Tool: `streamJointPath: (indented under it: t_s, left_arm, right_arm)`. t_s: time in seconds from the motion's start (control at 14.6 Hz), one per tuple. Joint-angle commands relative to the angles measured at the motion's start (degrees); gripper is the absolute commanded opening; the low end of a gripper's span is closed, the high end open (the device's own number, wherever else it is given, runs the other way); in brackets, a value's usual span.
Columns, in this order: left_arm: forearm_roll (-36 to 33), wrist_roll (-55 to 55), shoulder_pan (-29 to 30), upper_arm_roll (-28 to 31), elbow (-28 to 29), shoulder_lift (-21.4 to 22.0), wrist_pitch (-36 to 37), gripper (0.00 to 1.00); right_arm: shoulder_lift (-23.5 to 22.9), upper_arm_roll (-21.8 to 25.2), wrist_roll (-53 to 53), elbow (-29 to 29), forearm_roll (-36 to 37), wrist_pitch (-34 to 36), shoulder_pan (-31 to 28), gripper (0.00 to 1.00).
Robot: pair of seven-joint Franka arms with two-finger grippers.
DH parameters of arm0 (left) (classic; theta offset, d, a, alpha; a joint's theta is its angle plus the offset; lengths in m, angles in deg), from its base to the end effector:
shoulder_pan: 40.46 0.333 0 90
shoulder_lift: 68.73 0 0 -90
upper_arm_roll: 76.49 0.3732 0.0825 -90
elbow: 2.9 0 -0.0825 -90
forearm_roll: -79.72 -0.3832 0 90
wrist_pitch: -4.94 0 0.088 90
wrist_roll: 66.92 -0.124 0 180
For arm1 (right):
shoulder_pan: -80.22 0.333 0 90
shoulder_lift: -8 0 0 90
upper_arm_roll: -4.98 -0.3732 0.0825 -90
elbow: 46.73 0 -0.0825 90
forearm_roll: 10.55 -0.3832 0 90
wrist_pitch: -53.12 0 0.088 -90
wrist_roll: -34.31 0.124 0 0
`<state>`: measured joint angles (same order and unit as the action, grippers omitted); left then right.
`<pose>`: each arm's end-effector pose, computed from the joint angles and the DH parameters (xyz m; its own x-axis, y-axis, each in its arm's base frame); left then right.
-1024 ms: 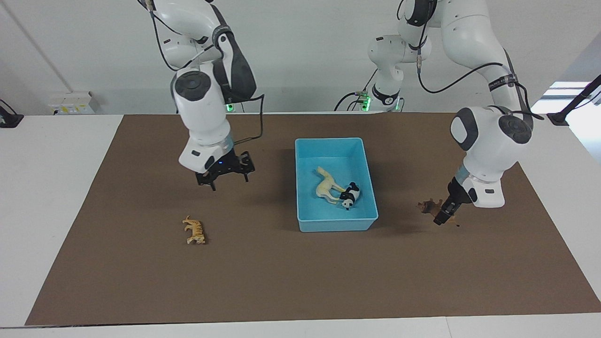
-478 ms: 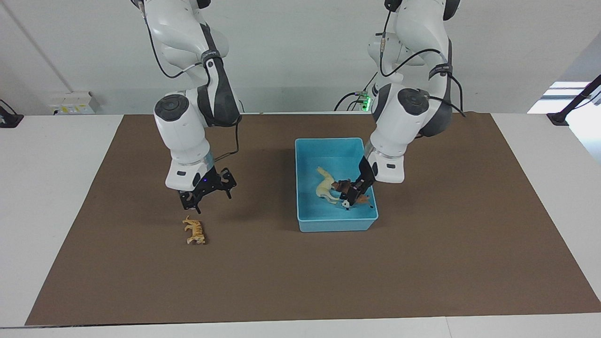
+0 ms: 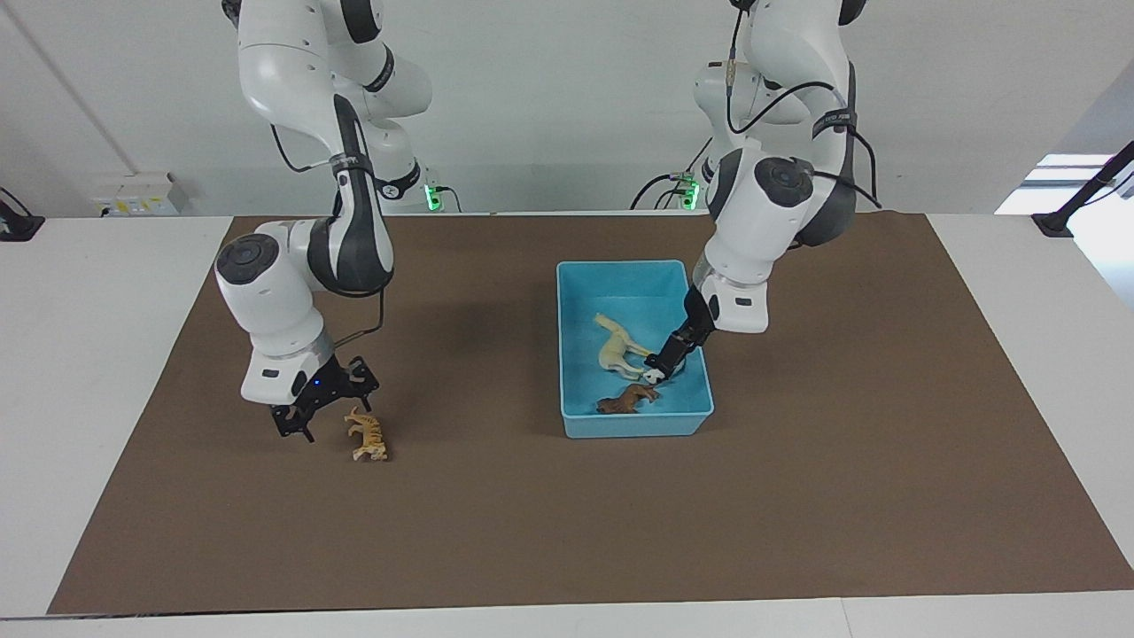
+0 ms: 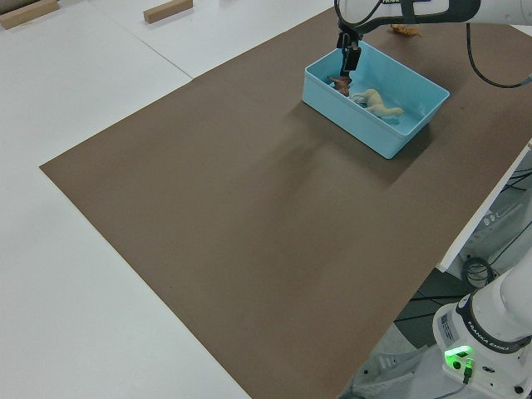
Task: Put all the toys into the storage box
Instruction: 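Place the dog in the box while the right gripper reaches the orange toy, then grasp the orange toy with the right gripper while the left gripper retracts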
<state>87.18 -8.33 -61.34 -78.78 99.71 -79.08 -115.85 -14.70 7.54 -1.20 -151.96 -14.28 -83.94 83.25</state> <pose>0.5836 -0.2567 0.5016 0.7802 0.6243 -0.0394 0.6202 -0.7638 0.1786 0.6796 0.0098 0.3668 0.8197 0.5531 0.1489 0.5501 -0.8326 0.0643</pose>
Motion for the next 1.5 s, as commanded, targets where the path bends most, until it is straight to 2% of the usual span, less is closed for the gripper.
streamJointPath:
  t_s: [0.0,0.14,0.27,0.55,0.82,0.89,0.96,1.02,1.09,1.23,1.3,1.43]
  left_arm:
    - [-2.4,-7.8,3.6,-0.1,0.8,8.1,9.9,1.0]
    - [-2.4,-17.9,7.5,-0.1,0.6,12.7,16.3,1.0]
    - [-2.4,-27.9,10.0,0.0,0.4,15.2,21.8,1.0]
    - [-2.6,-41.2,13.2,0.0,-1.5,15.9,29.3,1.0]
    - [-2.5,-46.4,16.1,0.1,-2.1,15.9,29.0,1.0]
    - [-2.7,-47.2,17.0,0.1,-4.2,14.8,29.4,1.0]
    - [-2.8,-47.3,17.2,0.1,-8.2,12.1,30.4,1.0]
    - [-2.9,-47.4,17.2,0.0,-12.9,8.7,33.3,1.0]
    - [-3.2,-48.0,16.8,-0.1,-16.8,6.2,35.6,1.0]
    - [-6.0,-53.3,16.4,-0.4,-17.3,6.3,38.0,1.0]
    - [-6.0,-55.1,16.6,-0.3,-16.4,6.7,38.0,1.0]
    - [-6.0,-55.7,16.8,-0.3,-15.9,7.0,37.9,1.0]
  right_arm:
    - [-0.4,-0.9,-1.1,-2.5,-2.4,-3.7,0.4,1.0]
    - [-0.4,-1.1,-0.5,-3.0,-2.5,-4.9,0.6,1.0]
    - [-0.4,-1.1,1.6,-3.0,-2.5,-4.9,2.2,1.0]
    - [-0.4,-1.1,2.5,-5.8,-2.5,-8.2,2.9,1.0]
    - [-0.4,-1.1,1.8,-7.1,-2.4,-9.4,2.7,1.0]
    - [-0.4,-1.1,1.8,-7.1,-2.4,-9.4,2.8,0.99]
    - [-0.4,-1.1,1.9,-7.1,-2.4,-9.4,2.7,0.92]
    - [-0.4,-1.1,1.9,-7.1,-2.4,-9.4,2.7,0.8]
    - [-0.4,-1.1,1.9,-7.1,-2.4,-9.4,2.6,0.63]
    - [-0.3,-1.1,2.0,-7.2,-2.4,-9.3,2.4,0.13]
    - [-0.3,-1.1,1.9,-7.1,-2.4,-9.2,2.3,0.0]
    - [0.1,-1.1,2.3,-6.7,-2.4,-8.0,2.3,0.0]
